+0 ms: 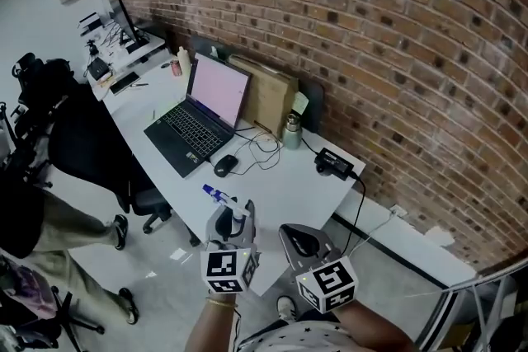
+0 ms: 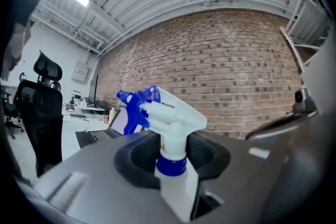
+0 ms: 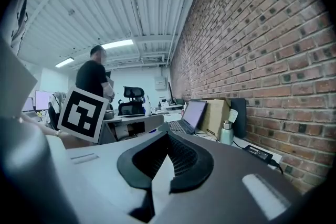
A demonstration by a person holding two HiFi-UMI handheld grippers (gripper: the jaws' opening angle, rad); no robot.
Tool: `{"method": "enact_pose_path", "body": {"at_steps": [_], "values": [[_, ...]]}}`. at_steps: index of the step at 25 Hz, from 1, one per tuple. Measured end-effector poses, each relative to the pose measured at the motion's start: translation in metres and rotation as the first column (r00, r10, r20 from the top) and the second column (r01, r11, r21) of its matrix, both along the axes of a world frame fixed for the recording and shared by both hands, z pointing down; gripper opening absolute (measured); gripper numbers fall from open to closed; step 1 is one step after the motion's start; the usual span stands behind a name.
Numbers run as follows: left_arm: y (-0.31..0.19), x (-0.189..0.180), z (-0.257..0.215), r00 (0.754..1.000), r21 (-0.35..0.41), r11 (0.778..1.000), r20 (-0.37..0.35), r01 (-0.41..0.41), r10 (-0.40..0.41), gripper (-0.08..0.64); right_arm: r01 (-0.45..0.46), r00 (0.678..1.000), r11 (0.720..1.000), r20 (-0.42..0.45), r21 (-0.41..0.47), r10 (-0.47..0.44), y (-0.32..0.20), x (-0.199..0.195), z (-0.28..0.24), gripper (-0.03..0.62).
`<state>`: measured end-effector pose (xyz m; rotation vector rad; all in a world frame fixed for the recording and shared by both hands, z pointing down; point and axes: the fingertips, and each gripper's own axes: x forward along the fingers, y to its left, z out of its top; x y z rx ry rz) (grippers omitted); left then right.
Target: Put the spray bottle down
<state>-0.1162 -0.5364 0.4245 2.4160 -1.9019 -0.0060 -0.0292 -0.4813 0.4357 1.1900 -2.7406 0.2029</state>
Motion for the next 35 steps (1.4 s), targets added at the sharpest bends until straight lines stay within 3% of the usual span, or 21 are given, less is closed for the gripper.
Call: {"method": "enact_pose_path", "body": {"at_steps": [13,17,21,24,27,35], "values": [[0.001,-0.012,0.008,0.999,-0.058,0.998,-0.012,0.035,-0.036,0.167,0.022,1.0,1.0,0.009,-0.008,-0.022,-0.002,-0.004,0.003,-0.002],[0.017,-0.015,0.012,0.999,-0.087,0.995,0.011,0.039,-0.038,0.186,0.019,1.0,1.0,0.015,0.0,-0.019,0.009,-0.006,0.0,-0.002],[0.051,-0.022,0.01,0.998,-0.08,0.995,-0.011,0.059,-0.06,0.186,0.022,0.999,1.0,0.024,0.008,-0.022,0.027,-0.011,-0.004,-0.002],[0.086,-0.019,0.007,0.997,-0.061,0.996,-0.03,0.063,-0.064,0.124,0.026,0.999,1.0,0.033,0.016,-0.026,0.044,-0.017,-0.007,-0.002],[0.12,-0.021,0.007,0.995,-0.063,0.993,-0.023,0.095,-0.097,0.009,0.032,0.999,0.999,0.038,0.019,-0.033,0.063,-0.025,-0.008,-0.002],[0.186,-0.036,0.012,0.994,-0.116,0.988,-0.035,0.101,-0.105,0.008,0.027,0.999,1.0,0.026,0.015,-0.028,0.121,-0.046,-0.003,-0.002]]}}
